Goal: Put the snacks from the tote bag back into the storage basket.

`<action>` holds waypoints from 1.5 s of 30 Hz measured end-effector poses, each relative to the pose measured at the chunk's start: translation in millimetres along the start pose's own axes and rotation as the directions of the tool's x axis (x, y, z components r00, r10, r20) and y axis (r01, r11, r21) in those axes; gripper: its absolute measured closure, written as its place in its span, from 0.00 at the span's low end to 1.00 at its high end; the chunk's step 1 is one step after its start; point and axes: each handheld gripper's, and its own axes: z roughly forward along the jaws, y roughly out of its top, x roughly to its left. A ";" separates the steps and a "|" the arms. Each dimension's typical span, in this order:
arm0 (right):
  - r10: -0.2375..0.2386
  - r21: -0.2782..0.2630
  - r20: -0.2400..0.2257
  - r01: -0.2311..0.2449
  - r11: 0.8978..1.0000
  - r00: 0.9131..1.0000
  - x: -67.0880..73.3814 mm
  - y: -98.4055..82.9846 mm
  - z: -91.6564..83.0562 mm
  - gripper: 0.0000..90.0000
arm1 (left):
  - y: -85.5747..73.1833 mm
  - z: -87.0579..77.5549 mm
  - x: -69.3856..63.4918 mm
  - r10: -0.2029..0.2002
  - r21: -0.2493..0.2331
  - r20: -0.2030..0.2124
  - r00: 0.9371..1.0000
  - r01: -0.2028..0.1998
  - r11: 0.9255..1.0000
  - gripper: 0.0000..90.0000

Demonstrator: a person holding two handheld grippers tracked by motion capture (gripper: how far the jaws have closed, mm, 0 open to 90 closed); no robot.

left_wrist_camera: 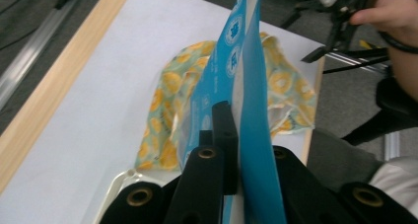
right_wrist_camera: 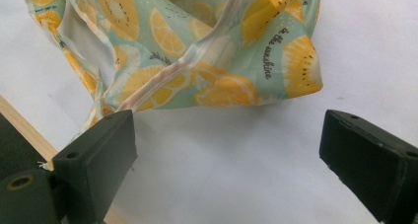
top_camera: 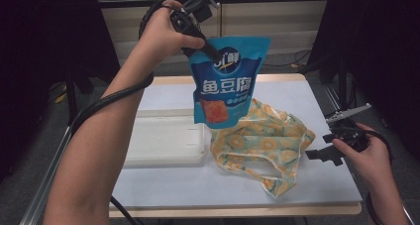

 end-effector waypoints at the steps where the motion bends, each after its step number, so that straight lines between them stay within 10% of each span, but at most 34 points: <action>1: 0.001 0.002 -0.002 -0.001 1.000 1.000 0.1 0.0 0.0 0.08 | -4.8 -0.7 1.9 -0.002 -0.001 0.000 1.000 0.002 1.000 1.00; 29: 0.006 0.025 -0.009 -0.006 1.000 1.000 1.6 0.5 6.2 0.08 | -90.3 -6.4 59.1 -0.094 -0.007 -0.037 0.995 0.094 0.996 1.00; 30: 0.008 0.027 -0.008 -0.008 1.000 1.000 1.9 0.8 6.5 0.08 | -92.8 -1.6 57.0 -0.165 -0.059 -0.044 0.985 0.163 0.985 1.00; 31: 0.013 0.030 -0.008 -0.013 0.999 1.000 2.3 0.8 6.6 0.08 | -94.7 -3.8 63.8 -0.096 -0.005 -0.049 0.994 0.096 0.995 1.00; 38: 0.005 0.017 0.001 -0.005 1.000 1.000 3.8 1.9 4.6 0.08 | -106.0 9.9 71.0 -0.173 -0.041 -0.041 0.984 0.171 0.984 1.00; 40: 0.004 0.017 0.001 -0.004 1.000 1.000 4.8 2.2 4.7 0.08 | -109.2 4.8 78.3 -0.096 0.024 -0.033 0.995 0.096 0.995 1.00; 41: 0.004 0.018 0.000 -0.004 1.000 1.000 4.9 2.2 4.7 0.08 | -112.6 6.6 74.9 -0.171 -0.041 -0.040 0.985 0.169 0.985 1.00; 42: 0.007 0.018 -0.002 -0.007 1.000 1.000 4.8 2.0 4.9 0.08 | -114.7 1.6 80.7 -0.104 0.012 -0.039 0.994 0.104 0.994 1.00; 45: 0.008 0.020 0.000 -0.008 1.000 1.000 4.1 1.8 6.6 0.08 | -123.1 -2.6 82.8 -0.140 -0.024 -0.035 0.990 0.139 0.990 1.00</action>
